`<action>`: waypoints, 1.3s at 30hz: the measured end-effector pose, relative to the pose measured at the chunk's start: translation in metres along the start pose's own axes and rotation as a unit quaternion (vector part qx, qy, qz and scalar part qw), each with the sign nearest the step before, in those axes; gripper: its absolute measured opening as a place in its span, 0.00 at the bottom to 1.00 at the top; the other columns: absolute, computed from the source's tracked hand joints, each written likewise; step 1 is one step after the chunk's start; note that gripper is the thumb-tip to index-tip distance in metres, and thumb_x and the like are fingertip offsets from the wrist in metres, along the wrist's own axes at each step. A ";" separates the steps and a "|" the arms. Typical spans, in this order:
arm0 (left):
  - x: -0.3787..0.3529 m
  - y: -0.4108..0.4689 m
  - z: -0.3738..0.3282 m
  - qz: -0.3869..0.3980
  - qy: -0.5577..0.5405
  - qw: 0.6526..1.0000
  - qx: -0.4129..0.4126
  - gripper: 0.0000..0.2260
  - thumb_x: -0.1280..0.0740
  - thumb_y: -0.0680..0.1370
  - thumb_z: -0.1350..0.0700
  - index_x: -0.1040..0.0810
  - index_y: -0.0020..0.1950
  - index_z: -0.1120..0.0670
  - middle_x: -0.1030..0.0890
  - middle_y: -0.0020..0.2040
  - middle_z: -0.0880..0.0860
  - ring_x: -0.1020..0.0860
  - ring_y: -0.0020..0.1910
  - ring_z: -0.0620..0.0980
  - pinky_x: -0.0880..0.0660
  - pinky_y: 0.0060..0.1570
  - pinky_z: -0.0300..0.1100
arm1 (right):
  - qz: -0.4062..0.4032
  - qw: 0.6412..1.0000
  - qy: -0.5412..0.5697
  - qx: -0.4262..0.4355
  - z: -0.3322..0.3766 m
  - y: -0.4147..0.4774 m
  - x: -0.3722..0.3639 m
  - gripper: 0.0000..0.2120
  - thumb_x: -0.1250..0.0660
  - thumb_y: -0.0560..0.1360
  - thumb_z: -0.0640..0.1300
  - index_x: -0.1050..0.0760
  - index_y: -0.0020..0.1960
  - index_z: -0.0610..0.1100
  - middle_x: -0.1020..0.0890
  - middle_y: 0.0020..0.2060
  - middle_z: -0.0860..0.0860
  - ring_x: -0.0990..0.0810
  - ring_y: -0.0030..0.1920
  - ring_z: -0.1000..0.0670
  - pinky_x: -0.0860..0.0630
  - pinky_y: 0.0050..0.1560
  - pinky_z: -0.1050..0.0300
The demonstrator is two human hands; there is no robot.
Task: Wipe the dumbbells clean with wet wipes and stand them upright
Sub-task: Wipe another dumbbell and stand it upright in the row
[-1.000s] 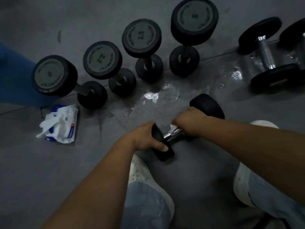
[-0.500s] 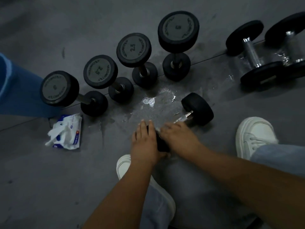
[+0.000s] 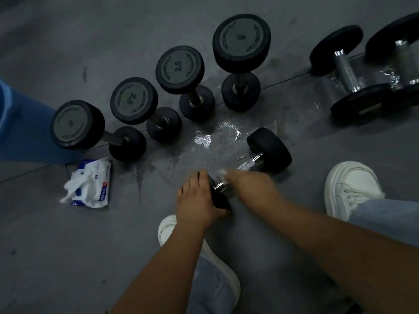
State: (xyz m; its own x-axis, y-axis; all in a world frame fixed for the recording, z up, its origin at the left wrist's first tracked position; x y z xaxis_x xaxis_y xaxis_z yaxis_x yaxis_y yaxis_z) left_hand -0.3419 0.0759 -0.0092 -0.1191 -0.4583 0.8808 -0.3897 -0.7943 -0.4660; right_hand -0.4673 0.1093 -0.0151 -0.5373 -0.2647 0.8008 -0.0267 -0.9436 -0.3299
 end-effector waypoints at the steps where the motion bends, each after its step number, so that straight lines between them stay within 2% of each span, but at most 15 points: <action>1: 0.000 0.002 0.001 0.003 0.000 1.000 0.000 0.55 0.25 0.60 0.33 0.48 0.78 0.51 0.38 0.73 0.51 0.35 0.70 0.53 0.36 0.67 0.48 | -0.030 0.999 0.005 -0.034 -0.015 0.003 0.012 0.18 0.45 0.81 0.52 0.34 0.71 0.59 0.23 0.63 0.54 0.20 0.57 0.46 0.23 0.53 0.53; 3: 0.002 0.005 0.004 0.007 -0.004 1.000 0.001 0.55 0.25 0.60 0.33 0.48 0.78 0.51 0.38 0.73 0.51 0.35 0.71 0.53 0.37 0.68 0.49 | -0.054 0.996 0.007 -0.076 -0.033 0.006 0.019 0.19 0.45 0.81 0.50 0.35 0.71 0.60 0.22 0.62 0.53 0.20 0.56 0.45 0.23 0.54 0.52; 6: 0.002 0.007 0.004 0.019 -0.016 1.000 0.003 0.53 0.24 0.60 0.35 0.46 0.77 0.51 0.36 0.72 0.50 0.35 0.70 0.53 0.37 0.67 0.48 | 0.043 0.999 -0.029 0.009 0.012 -0.002 -0.004 0.19 0.43 0.79 0.51 0.36 0.70 0.59 0.20 0.59 0.52 0.19 0.54 0.44 0.24 0.50 0.53; 10: 0.003 0.012 0.007 0.039 -0.023 0.999 0.007 0.55 0.23 0.59 0.35 0.47 0.78 0.52 0.38 0.74 0.50 0.36 0.71 0.53 0.37 0.68 0.49 | -0.018 0.999 -0.035 -0.037 -0.007 0.013 0.010 0.21 0.44 0.79 0.49 0.38 0.71 0.61 0.20 0.60 0.53 0.18 0.53 0.45 0.25 0.47 0.55; 13: 0.004 0.013 0.007 0.044 -0.026 0.999 0.005 0.55 0.23 0.59 0.37 0.47 0.78 0.52 0.37 0.74 0.50 0.35 0.71 0.53 0.37 0.67 0.49 | 0.035 0.996 -0.070 0.040 0.020 0.007 -0.008 0.17 0.43 0.79 0.52 0.34 0.67 0.57 0.19 0.57 0.53 0.18 0.52 0.46 0.25 0.45 0.54; 17: 0.005 0.017 0.010 0.054 -0.028 0.998 0.009 0.56 0.23 0.58 0.36 0.47 0.78 0.51 0.38 0.75 0.49 0.36 0.72 0.52 0.37 0.67 0.50 | 0.011 0.999 -0.046 0.008 0.007 0.015 0.006 0.21 0.43 0.80 0.49 0.38 0.72 0.59 0.22 0.62 0.53 0.19 0.56 0.46 0.24 0.50 0.54; 21: 0.005 0.018 0.010 0.057 -0.027 0.998 0.005 0.56 0.23 0.58 0.36 0.47 0.78 0.52 0.38 0.74 0.49 0.36 0.72 0.52 0.37 0.67 0.51 | 0.047 0.995 -0.064 0.059 0.028 0.010 -0.002 0.18 0.42 0.79 0.50 0.35 0.69 0.56 0.20 0.58 0.51 0.19 0.54 0.45 0.25 0.46 0.54; 22: 0.005 0.018 0.010 0.060 -0.027 0.998 0.006 0.57 0.23 0.58 0.36 0.47 0.78 0.52 0.38 0.75 0.49 0.36 0.72 0.52 0.38 0.67 0.51 | 0.031 0.997 -0.065 0.025 0.018 0.016 0.002 0.22 0.42 0.79 0.46 0.37 0.72 0.56 0.23 0.62 0.51 0.19 0.55 0.44 0.25 0.47 0.53; 25: 0.004 0.018 0.011 0.063 -0.026 0.998 0.003 0.58 0.22 0.57 0.35 0.48 0.79 0.51 0.39 0.75 0.50 0.37 0.73 0.53 0.38 0.68 0.52 | 0.042 0.993 -0.095 -0.053 0.003 0.019 0.000 0.27 0.44 0.78 0.38 0.43 0.76 0.47 0.43 0.77 0.52 0.21 0.57 0.44 0.25 0.48 0.51; 26: 0.005 0.018 0.010 0.061 -0.026 0.998 0.002 0.58 0.22 0.58 0.35 0.48 0.79 0.51 0.39 0.76 0.50 0.37 0.73 0.53 0.38 0.68 0.52 | 0.054 0.991 -0.115 -0.046 0.009 0.017 -0.003 0.25 0.45 0.79 0.38 0.41 0.76 0.45 0.42 0.76 0.51 0.20 0.57 0.44 0.25 0.47 0.51; 29: 0.004 0.018 0.011 0.063 -0.028 0.998 0.004 0.58 0.22 0.58 0.35 0.48 0.79 0.51 0.39 0.76 0.50 0.37 0.73 0.53 0.38 0.68 0.52 | 0.026 0.990 -0.141 -0.007 0.019 0.020 0.005 0.18 0.45 0.80 0.40 0.33 0.70 0.45 0.24 0.64 0.48 0.19 0.55 0.44 0.25 0.45 0.52; 33: 0.005 0.020 0.012 0.074 -0.029 0.997 0.003 0.58 0.22 0.57 0.35 0.49 0.79 0.51 0.39 0.76 0.50 0.38 0.74 0.53 0.38 0.68 0.52 | 0.008 0.989 -0.139 -0.052 -0.007 0.017 0.008 0.25 0.43 0.79 0.39 0.41 0.75 0.46 0.33 0.72 0.51 0.18 0.53 0.44 0.27 0.39 0.52; 36: 0.006 0.021 0.012 0.082 -0.030 0.996 0.003 0.59 0.22 0.58 0.35 0.49 0.79 0.50 0.40 0.77 0.50 0.39 0.75 0.53 0.39 0.69 0.52 | -0.002 0.990 -0.141 -0.019 -0.003 0.009 0.014 0.21 0.45 0.81 0.44 0.39 0.73 0.50 0.24 0.64 0.51 0.18 0.52 0.45 0.27 0.41 0.54; 37: 0.006 0.022 0.013 0.087 -0.032 0.996 0.004 0.59 0.22 0.58 0.35 0.49 0.80 0.50 0.41 0.77 0.50 0.39 0.75 0.53 0.39 0.69 0.52 | -0.017 0.990 -0.137 -0.017 -0.006 0.010 0.019 0.22 0.44 0.81 0.44 0.40 0.74 0.52 0.26 0.66 0.52 0.19 0.53 0.46 0.27 0.40 0.54; 39: 0.006 0.025 0.014 0.096 -0.038 0.995 0.005 0.58 0.21 0.58 0.35 0.49 0.80 0.50 0.41 0.78 0.50 0.39 0.75 0.53 0.39 0.70 0.52 | -0.008 0.990 -0.140 -0.020 -0.011 0.009 0.012 0.29 0.42 0.79 0.42 0.48 0.77 0.51 0.40 0.75 0.54 0.18 0.51 0.45 0.27 0.39 0.53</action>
State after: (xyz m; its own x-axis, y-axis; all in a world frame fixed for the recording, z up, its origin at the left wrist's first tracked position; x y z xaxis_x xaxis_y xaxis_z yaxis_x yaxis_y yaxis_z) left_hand -0.3392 0.0477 -0.0162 -0.1213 -0.6306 0.7666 -0.3566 -0.6930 -0.6265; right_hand -0.4830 0.1001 -0.0137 -0.2813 -0.2994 0.9117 -0.0702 -0.9411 -0.3307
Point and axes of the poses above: each hand's wrist, its own y-axis towards the middle knuckle, its own x-axis out of the back of the hand, z = x × y, the point moved 9 cm from there along y, towards the middle knuckle
